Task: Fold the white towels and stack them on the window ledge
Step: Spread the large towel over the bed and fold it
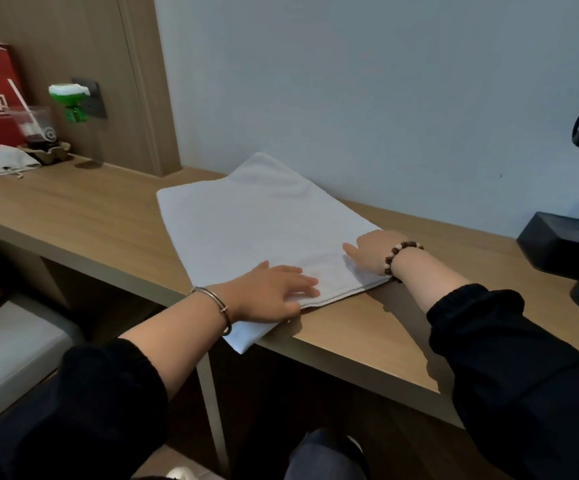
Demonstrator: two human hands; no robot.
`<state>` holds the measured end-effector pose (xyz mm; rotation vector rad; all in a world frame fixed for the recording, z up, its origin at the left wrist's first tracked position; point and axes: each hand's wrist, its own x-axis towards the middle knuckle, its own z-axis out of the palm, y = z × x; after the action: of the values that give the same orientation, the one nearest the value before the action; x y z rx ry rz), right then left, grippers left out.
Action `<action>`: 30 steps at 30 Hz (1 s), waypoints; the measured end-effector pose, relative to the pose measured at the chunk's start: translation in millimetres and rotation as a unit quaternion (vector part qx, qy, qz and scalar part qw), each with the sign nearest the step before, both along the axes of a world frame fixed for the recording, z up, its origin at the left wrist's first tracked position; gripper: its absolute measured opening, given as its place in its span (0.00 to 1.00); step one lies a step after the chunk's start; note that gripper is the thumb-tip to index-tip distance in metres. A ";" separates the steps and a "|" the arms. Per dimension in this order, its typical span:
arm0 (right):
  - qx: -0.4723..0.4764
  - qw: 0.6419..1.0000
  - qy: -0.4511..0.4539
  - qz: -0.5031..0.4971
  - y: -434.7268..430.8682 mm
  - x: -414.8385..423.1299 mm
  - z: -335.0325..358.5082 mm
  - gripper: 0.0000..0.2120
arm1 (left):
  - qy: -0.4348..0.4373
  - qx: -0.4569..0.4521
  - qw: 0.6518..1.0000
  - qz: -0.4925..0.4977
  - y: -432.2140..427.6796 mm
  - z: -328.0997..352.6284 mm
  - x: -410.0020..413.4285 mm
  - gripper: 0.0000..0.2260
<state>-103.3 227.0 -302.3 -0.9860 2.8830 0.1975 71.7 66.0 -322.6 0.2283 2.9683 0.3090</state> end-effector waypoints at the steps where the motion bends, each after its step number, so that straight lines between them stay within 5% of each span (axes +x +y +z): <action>1: 0.009 1.000 0.018 0.003 2.1 7.3 2.9 0.29 | 0.013 0.020 0.999 0.024 -2.6 6.7 0.5 0.16; 4: 0.034 0.999 0.035 0.013 4.9 34.8 8.5 0.26 | 0.067 0.095 0.988 0.103 -2.4 20.7 1.6 0.14; 7: 0.004 0.995 -0.094 0.011 -0.8 45.4 4.7 0.23 | 0.126 0.108 0.976 0.142 0.4 14.5 -5.3 0.12; 11: -0.087 0.994 0.006 0.068 -0.4 39.1 -16.0 0.15 | 0.027 0.000 0.986 0.167 4.7 -11.9 -9.1 0.24; 14: -0.030 0.998 -0.057 0.023 17.7 25.6 -33.6 0.27 | 0.011 -0.065 0.983 0.170 5.2 -23.9 -1.5 0.26; 18: -0.046 0.994 -0.086 0.056 25.4 21.3 -21.5 0.28 | 0.059 -0.037 0.980 0.189 -2.8 -13.3 1.9 0.20; 23: -0.058 0.994 -0.029 0.085 12.6 46.7 -12.5 0.25 | 0.108 -0.153 0.945 0.269 -8.3 3.4 -17.7 0.13; 27: -0.242 0.964 -0.093 0.067 1.2 50.9 -11.5 0.20 | 0.113 -0.085 0.947 0.289 -1.8 -2.4 -43.1 0.17; 30: -0.228 0.969 -0.028 0.088 -1.2 37.9 -21.6 0.16 | 0.059 -0.052 0.969 0.235 5.5 -16.2 -55.3 0.23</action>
<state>-65.4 225.8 -324.0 -1.2882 2.8445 -0.4970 16.4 71.4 -338.8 -0.4935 3.1107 0.1918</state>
